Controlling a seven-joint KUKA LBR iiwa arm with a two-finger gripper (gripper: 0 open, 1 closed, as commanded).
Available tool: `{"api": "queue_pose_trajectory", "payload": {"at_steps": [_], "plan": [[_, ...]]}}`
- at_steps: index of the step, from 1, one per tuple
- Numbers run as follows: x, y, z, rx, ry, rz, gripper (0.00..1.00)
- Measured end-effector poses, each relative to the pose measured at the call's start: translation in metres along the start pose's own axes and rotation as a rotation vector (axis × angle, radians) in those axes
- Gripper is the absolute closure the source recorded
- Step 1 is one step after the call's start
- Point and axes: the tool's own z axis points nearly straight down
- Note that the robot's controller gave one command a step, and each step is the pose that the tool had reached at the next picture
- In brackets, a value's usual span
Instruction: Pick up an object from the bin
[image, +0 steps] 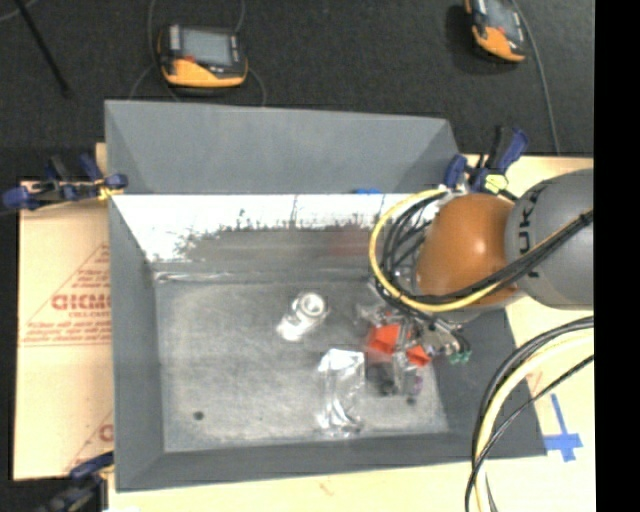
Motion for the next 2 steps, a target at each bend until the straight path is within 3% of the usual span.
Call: {"api": "queue_pose_trajectory", "payload": {"at_steps": [1, 2], "plan": [[-0.0045, -0.0630, -0.0014, 0.001, -0.002, 0.029, 0.00], [-0.0049, -0.0592, -0.0013, -0.003, 0.000, 0.029, 1.00]]}}
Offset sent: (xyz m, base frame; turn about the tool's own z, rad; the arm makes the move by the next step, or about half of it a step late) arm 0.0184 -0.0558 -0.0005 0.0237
